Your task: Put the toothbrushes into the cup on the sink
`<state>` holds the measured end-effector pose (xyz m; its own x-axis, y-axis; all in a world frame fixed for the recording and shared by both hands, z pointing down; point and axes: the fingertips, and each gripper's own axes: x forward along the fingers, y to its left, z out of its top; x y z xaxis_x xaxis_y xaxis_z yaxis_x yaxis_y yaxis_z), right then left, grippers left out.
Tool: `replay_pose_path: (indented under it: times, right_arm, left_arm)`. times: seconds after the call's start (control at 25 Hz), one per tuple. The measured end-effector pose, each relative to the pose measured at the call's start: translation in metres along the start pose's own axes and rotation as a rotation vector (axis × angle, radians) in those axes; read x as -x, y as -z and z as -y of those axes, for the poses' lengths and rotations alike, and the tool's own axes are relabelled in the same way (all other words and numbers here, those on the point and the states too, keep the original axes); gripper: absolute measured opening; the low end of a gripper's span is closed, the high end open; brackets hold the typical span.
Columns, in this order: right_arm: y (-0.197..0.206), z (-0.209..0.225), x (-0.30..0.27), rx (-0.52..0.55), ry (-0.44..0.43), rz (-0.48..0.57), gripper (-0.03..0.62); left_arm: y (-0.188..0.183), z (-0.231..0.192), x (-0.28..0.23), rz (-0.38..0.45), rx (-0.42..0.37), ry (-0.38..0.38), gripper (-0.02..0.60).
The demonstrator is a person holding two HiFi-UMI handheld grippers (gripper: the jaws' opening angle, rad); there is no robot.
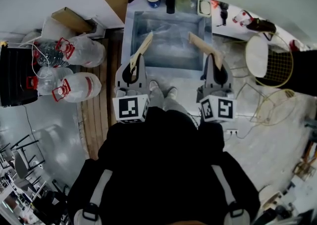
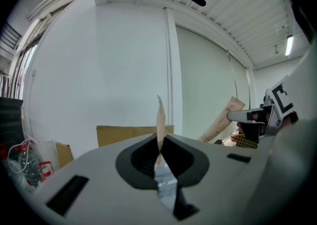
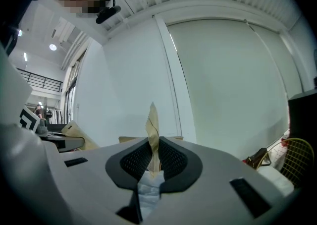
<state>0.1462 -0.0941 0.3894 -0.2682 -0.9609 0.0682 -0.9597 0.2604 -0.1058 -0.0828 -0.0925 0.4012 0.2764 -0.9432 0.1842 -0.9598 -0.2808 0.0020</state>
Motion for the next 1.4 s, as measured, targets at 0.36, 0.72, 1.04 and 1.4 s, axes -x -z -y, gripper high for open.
replay_pose_path:
  times: [0.36,0.72,1.04,1.4]
  right_arm:
    - [-0.007,-0.002,-0.031,0.001,0.026,0.01,0.04]
    - [-0.005,0.007,-0.057,0.001,0.039,0.01,0.04]
    - [0.001,0.018,-0.068,-0.002,0.039,-0.002,0.04]
    - [0.007,0.023,-0.081,-0.01,0.039,-0.021,0.04]
  left_arm:
    - [-0.011,-0.017,-0.036,-0.002,-0.016,0.034,0.018]
    - [-0.014,-0.027,-0.075,-0.002,-0.057,0.044,0.018]
    - [-0.02,-0.035,-0.112,-0.007,-0.074,0.033,0.018]
    - [-0.028,-0.05,-0.159,-0.012,-0.099,0.024,0.018]
